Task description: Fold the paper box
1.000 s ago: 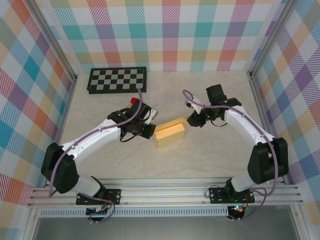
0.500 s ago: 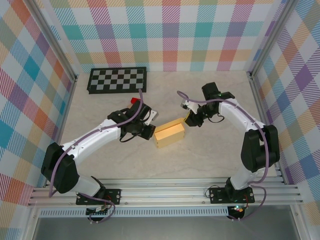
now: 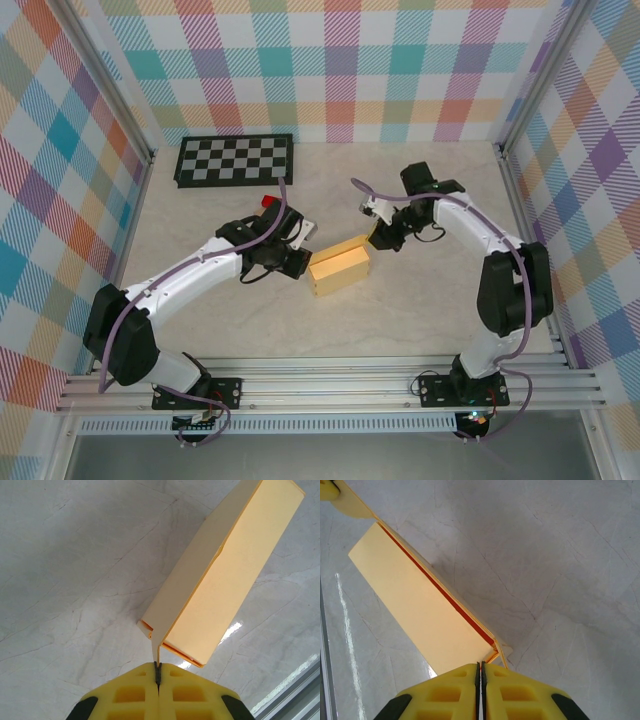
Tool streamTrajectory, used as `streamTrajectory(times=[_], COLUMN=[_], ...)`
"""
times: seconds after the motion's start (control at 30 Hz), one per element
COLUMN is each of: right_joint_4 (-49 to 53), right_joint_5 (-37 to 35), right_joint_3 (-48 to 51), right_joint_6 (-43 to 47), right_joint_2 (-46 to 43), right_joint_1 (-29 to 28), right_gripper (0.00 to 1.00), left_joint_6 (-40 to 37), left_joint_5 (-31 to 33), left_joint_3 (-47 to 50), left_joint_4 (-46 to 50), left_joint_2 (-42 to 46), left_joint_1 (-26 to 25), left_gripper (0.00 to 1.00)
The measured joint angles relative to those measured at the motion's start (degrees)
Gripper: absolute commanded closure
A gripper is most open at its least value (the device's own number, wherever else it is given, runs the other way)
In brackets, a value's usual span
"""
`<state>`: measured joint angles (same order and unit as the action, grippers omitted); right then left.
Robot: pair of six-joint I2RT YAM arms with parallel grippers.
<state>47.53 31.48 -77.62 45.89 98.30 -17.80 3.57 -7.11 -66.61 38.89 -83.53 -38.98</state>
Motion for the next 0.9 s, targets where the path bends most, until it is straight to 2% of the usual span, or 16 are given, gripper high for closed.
streamTrajectory(times=[0.27, 0.4, 0.7, 0.77, 0.9], right_joint_4=[1.55, 1.99, 2.4, 2.82, 3.98], right_joint_5=[0.04, 0.0, -1.25, -1.44, -1.4], right_joint_3=[-1.88, -1.88, -1.88, -1.88, -2.99], right_joint_6=[0.09, 0.24, 0.09, -0.13, -2.47], right_joint_2=[1.09, 1.09, 0.61, 0.17, -0.48], right_joint_1=[-1.01, -1.22, -1.81, -1.79, -1.53], right_gripper=[0.92, 1.0, 1.0, 0.63, 0.53], left_joint_6=[0.02, 0.02, 0.22, 0.22, 0.11], left_joint_5=[-0.37, -0.35, 0.35, 0.55, 0.72], left_joint_3=[-0.09, -0.74, -1.97, -1.95, -1.95], left_joint_4=[0.02, 0.13, 0.22, 0.22, 0.33], left_joint_2=[-0.17, -0.55, -1.49, -1.55, -1.62], left_joint_1=[0.0, 0.0, 0.0, 0.0, 0.0], left_gripper=[1.0, 1.0, 1.0, 1.0, 1.0])
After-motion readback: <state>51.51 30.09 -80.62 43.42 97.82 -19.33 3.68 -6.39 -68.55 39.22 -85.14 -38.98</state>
